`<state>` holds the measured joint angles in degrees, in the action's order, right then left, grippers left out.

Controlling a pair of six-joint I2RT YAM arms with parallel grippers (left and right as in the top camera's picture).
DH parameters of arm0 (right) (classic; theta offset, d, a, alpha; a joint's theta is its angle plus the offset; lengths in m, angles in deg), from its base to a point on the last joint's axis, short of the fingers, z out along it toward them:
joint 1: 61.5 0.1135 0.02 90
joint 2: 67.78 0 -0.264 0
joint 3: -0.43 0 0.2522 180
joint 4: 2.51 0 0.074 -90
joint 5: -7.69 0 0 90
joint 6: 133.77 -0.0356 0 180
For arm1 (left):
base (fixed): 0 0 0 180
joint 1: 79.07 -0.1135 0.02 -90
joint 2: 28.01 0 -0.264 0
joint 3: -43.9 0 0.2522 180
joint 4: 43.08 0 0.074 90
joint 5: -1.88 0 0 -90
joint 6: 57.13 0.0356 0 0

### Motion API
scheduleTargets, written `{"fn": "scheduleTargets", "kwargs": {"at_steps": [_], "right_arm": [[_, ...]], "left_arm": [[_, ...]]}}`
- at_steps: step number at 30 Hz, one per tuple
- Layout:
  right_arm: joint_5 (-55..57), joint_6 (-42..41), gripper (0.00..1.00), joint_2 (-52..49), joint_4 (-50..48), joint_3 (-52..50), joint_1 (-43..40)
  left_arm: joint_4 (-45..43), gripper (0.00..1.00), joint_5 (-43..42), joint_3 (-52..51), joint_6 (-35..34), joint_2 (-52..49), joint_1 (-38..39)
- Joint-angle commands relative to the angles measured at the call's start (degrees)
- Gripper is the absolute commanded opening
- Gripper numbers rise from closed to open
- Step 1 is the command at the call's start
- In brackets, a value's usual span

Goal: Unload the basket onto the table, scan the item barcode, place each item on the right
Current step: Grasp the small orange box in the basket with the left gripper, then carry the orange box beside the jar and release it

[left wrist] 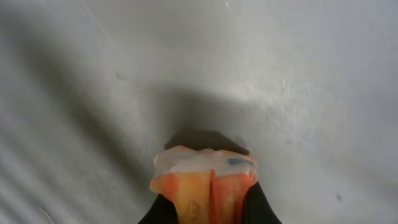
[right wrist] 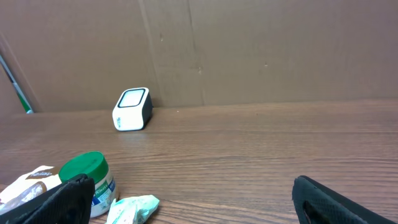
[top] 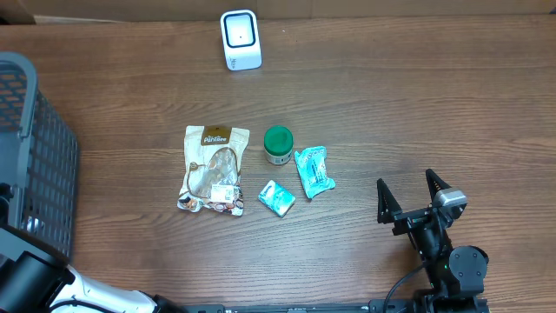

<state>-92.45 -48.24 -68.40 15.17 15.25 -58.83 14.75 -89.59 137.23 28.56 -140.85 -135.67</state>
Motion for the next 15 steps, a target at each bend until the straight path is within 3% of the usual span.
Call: {"fn": "scheduleTargets", "kwargs": {"at_steps": [1,7,11,15], "right_arm": [[-0.04,0.02,1.00,0.46,-0.33,-0.61,0.26],[-0.04,0.04,1.00,0.46,-0.35,-0.61,0.26],[-0.04,0.02,1.00,0.46,-0.35,-0.61,0.26],[-0.04,0.04,1.00,0.46,-0.35,-0.61,0.26]], "left_arm": [[3.80,0.04,-4.63,6.43,-2.25,1.20,0.50],[15.74,0.04,-25.18,28.13,-6.82,8.13,1.62],[22.95,0.04,-24.90,44.28,-4.52,15.02,5.88],[28.02,0.04,-24.92,48.26,-3.23,21.40,12.66]]}}
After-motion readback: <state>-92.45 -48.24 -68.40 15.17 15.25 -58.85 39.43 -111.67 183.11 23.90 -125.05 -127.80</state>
